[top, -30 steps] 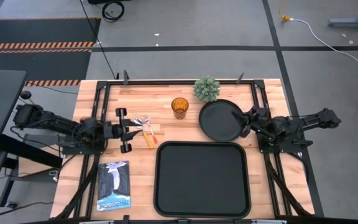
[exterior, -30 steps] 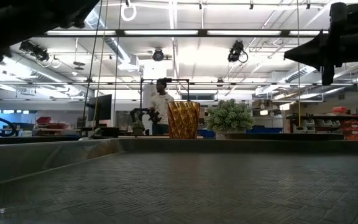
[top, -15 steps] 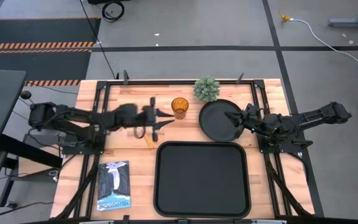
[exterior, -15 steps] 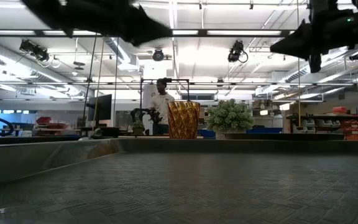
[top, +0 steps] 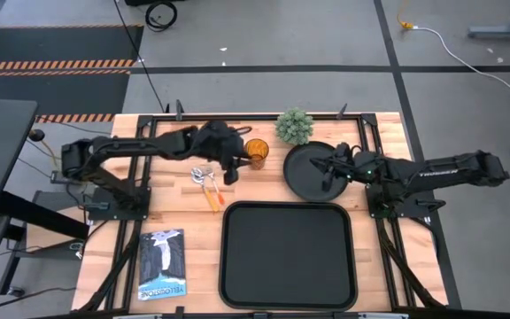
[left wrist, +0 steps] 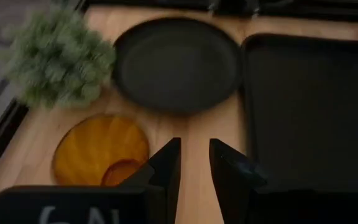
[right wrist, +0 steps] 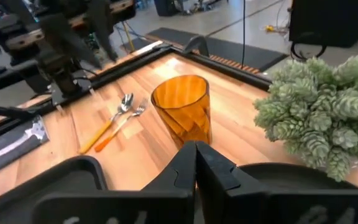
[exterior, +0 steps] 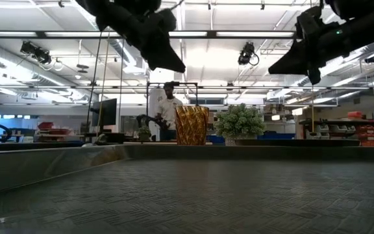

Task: Pick and place plate/cup/fork/spoon on tray
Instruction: Put the brown cup on the black tray

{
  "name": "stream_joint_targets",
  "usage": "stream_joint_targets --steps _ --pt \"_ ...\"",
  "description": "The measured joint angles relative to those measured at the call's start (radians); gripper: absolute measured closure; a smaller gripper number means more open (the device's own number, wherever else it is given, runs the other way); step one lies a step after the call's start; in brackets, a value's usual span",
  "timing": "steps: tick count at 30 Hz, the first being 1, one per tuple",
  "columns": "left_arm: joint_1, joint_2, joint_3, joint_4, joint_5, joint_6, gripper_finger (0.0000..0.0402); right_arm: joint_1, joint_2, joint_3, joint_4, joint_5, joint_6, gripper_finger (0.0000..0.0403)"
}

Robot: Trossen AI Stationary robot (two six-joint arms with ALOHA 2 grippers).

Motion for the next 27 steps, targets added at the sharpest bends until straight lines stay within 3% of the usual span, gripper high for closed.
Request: stream_joint_targets --steps 9,19,27 --pt "0.146 0.206 0.261 -0.253 -0.025 -0.113 0.0305 -0.001 0.072 0.0 0.028 0.0 0.013 0.0378" --pt "0.225 0.451 0.604 -0.63 -0.018 -0.08 0.0243 0.001 0.08 0.0 0.058 0.003 -0.019 0.0377" --pt "0.221 0.53 0.697 -0.722 -0.01 -0.084 0.0228 0.001 0.08 0.0 0.06 0.003 -0.022 0.0377"
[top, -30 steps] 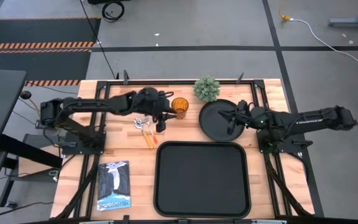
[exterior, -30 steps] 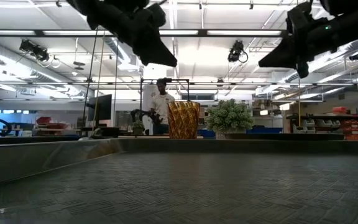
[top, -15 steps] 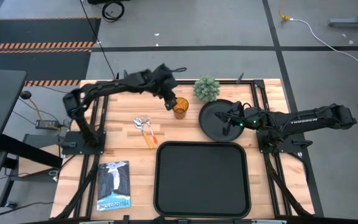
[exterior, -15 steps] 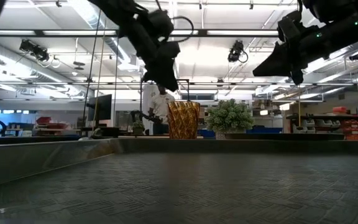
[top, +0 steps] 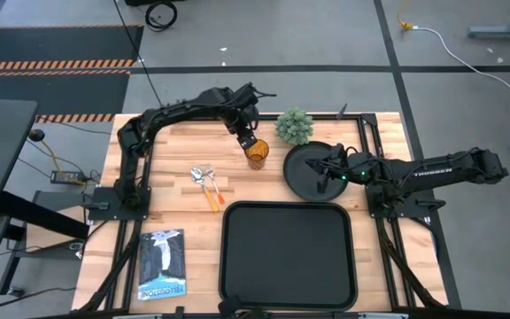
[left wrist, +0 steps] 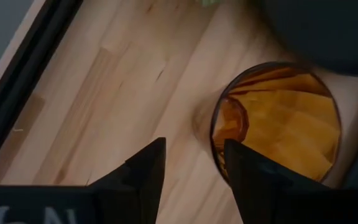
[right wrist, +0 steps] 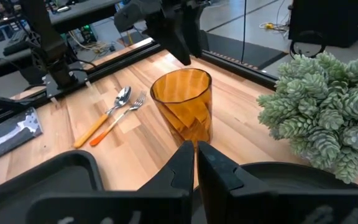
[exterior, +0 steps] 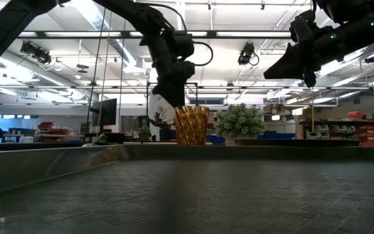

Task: Pick and place plate/cup/fork/spoon on tray
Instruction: Put the brown cup on the black tray

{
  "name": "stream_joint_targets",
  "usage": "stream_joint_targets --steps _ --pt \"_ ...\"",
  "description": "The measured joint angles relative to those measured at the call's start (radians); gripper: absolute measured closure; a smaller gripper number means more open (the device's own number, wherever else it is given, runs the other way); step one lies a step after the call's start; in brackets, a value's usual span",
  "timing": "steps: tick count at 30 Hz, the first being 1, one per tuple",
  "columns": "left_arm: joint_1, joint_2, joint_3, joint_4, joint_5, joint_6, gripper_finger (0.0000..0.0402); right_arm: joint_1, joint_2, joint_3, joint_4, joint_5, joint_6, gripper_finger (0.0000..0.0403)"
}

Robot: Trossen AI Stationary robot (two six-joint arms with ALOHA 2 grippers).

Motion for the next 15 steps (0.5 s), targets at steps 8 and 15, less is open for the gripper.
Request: stream_joint_targets --steps 8,15 --pt "-0.01 0.004 -0.001 -0.024 0.0 -0.001 0.0228 0.0 0.0 0.0 0.031 0.0 -0.001 0.0377" --pt "-0.038 0.03 -0.001 -0.042 -0.002 0.004 0.0228 0.0 0.0 0.0 0.046 0.0 -0.004 0.0378"
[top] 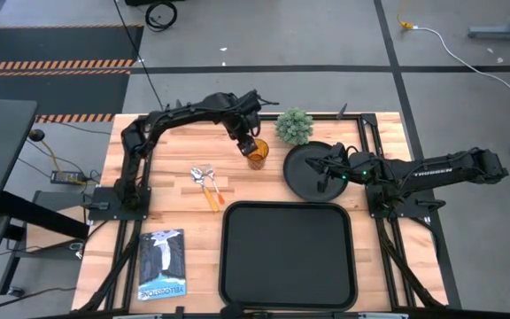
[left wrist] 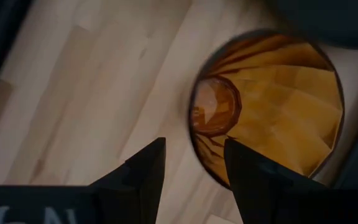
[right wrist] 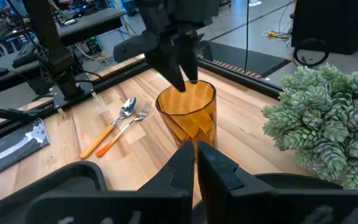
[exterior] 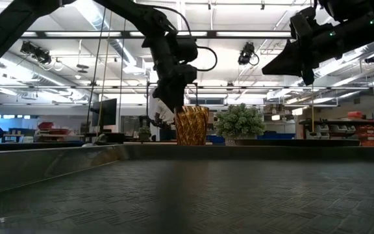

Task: Pick and place plate/cup/fork/spoon on tray
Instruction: Put the brown cup on the black tray

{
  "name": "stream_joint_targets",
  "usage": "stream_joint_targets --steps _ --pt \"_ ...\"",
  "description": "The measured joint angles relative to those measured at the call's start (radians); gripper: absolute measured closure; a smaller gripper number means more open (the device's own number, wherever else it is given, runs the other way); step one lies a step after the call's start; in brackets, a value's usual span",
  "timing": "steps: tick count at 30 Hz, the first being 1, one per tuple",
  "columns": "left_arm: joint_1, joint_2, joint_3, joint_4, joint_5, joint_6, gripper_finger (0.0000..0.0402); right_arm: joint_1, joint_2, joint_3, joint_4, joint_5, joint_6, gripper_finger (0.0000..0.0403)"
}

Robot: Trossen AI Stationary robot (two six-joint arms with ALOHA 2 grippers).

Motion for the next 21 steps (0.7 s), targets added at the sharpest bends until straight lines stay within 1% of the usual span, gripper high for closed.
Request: stream_joint_targets --steps 4,9,11,21 --pt "-0.012 0.012 0.0 -0.006 -0.014 0.001 0.0228 0.0 0.0 0.0 0.0 0.0 0.0 0.0378" --pt "-0.019 0.012 0.0 -0.007 -0.093 0.019 0.024 0.0 0.0 0.0 0.0 0.0 0.0 0.0378" --pt "-0.019 0.012 0.0 -0.009 -0.107 0.019 0.0251 0.0 0.0 0.0 0.0 0.0 0.0 0.0378" --pt "-0.03 0.012 -0.001 -0.013 -0.109 -0.008 0.0321 0.0 0.0 0.0 0.009 0.0 -0.004 0.0378"
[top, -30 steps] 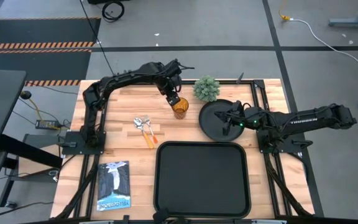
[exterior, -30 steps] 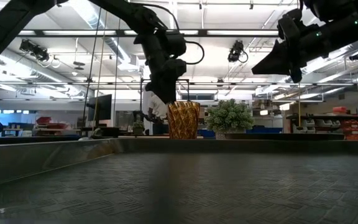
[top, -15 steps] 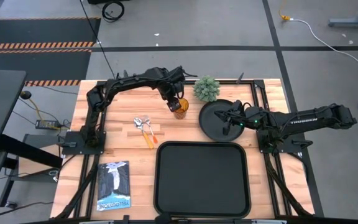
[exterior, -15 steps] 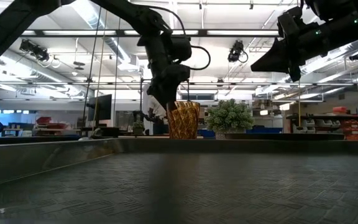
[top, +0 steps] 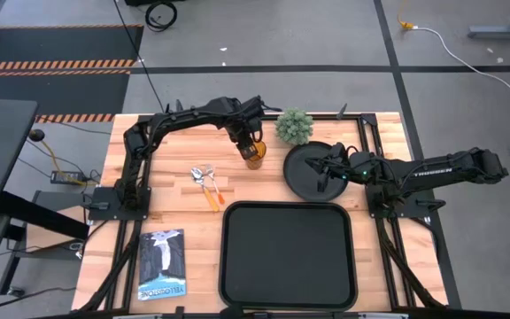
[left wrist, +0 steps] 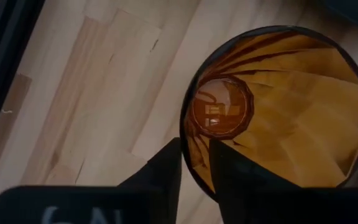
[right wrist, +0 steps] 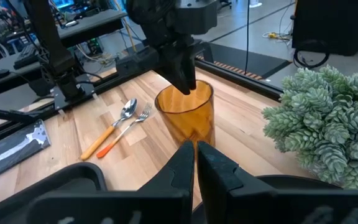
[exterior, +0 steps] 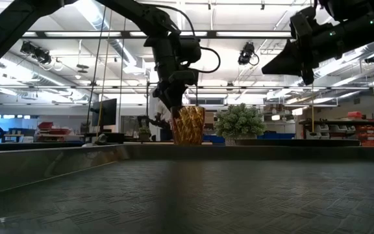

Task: Pick and place plate/cup/fork/spoon on tray
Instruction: Put the brown cup on the black tray

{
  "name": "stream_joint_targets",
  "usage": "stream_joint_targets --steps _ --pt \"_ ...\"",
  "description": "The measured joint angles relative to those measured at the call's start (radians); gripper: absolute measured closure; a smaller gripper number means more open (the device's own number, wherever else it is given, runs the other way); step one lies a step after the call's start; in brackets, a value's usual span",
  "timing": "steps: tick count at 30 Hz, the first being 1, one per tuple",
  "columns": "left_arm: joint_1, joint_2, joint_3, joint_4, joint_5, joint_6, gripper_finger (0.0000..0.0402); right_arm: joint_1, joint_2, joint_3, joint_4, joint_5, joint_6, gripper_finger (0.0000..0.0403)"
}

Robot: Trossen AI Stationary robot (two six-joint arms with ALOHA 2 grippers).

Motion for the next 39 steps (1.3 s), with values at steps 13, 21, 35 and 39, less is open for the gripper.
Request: stream_joint_targets --steps 13,21,35,39 --pt "-0.016 -0.002 0.0 -0.002 0.004 0.025 0.0385 0.0 0.0 0.0 0.006 0.0 -0.011 0.0378" --pt "-0.047 -0.002 0.039 -0.068 0.038 0.026 0.0386 0.0 0.0 0.0 0.006 0.0 -0.014 0.0378" --pt "-0.255 -0.002 0.209 -0.198 0.053 0.013 0.0384 0.0 0.0 0.0 0.005 -0.001 -0.019 0.0378" --pt "-0.331 -0.002 0.21 -0.188 0.09 -0.013 0.0384 0.0 0.0 0.0 0.005 -0.012 -0.019 0.0378"
